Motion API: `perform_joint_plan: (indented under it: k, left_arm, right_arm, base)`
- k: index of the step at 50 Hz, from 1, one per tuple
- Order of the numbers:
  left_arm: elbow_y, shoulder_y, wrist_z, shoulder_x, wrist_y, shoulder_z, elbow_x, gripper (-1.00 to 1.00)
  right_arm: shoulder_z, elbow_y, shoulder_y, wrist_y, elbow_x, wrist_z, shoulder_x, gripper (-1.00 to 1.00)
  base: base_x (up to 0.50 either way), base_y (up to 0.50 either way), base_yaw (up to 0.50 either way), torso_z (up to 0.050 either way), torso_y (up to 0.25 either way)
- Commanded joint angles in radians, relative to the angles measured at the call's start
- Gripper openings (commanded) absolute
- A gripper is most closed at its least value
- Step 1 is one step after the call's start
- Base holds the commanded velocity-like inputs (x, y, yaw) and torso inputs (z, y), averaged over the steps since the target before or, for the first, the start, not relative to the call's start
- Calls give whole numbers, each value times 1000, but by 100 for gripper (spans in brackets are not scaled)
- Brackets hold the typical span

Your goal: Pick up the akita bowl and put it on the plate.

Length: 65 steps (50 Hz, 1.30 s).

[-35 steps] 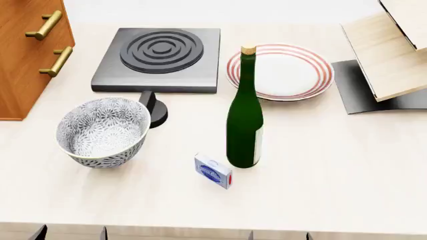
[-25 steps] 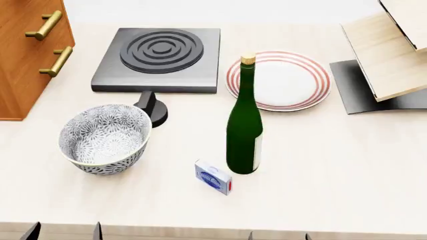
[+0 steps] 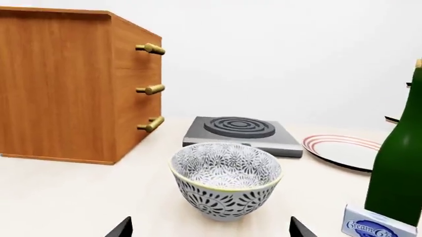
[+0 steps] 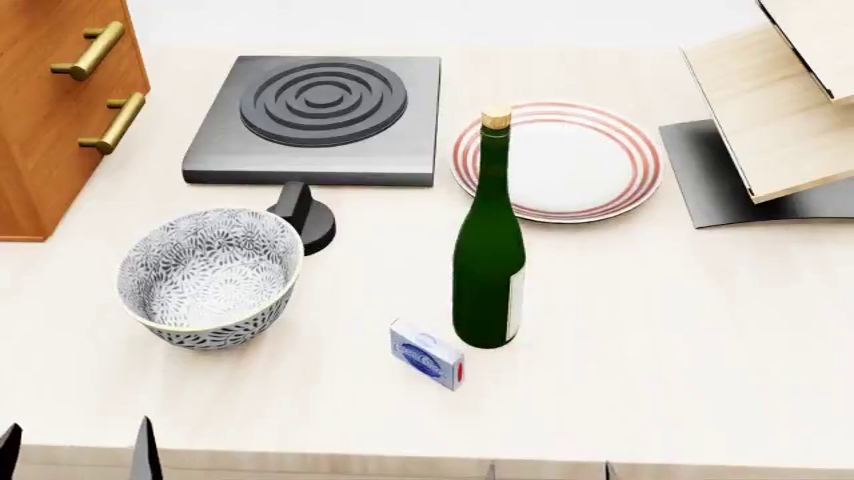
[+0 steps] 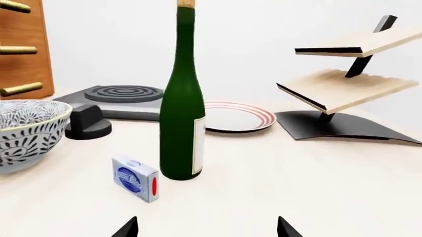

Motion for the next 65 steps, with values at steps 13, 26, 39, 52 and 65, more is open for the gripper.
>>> perform_joint_plan:
  k: [13, 26, 39, 52, 65]
  left_arm:
    - [304, 100, -94, -54, 13, -69, -30, 100]
    - [322, 115, -110, -64, 38, -70, -40, 100]
    - [310, 102, -127, -68, 12, -74, -91, 100]
    - [291, 95, -124, -78, -18, -62, -142, 100]
    - [273, 96, -126, -82, -11, -43, -152, 100]
  right_arm:
    - [40, -343, -129, 27, 58, 71, 59, 100]
    - [31, -365, -148, 6, 77, 85, 73, 100]
    - [22, -332, -129, 12, 91, 97, 82, 100]
    - [4, -308, -117, 20, 114, 98, 89, 100]
    - [-17, -269, -103, 11, 118, 105, 91, 100]
  base:
    - [0, 0, 0, 0, 0]
    - [0, 0, 0, 0, 0]
    - [-12, -50, 0, 0, 0]
    - [-77, -87, 0, 0, 0]
    - [-20, -331, 0, 0, 0]
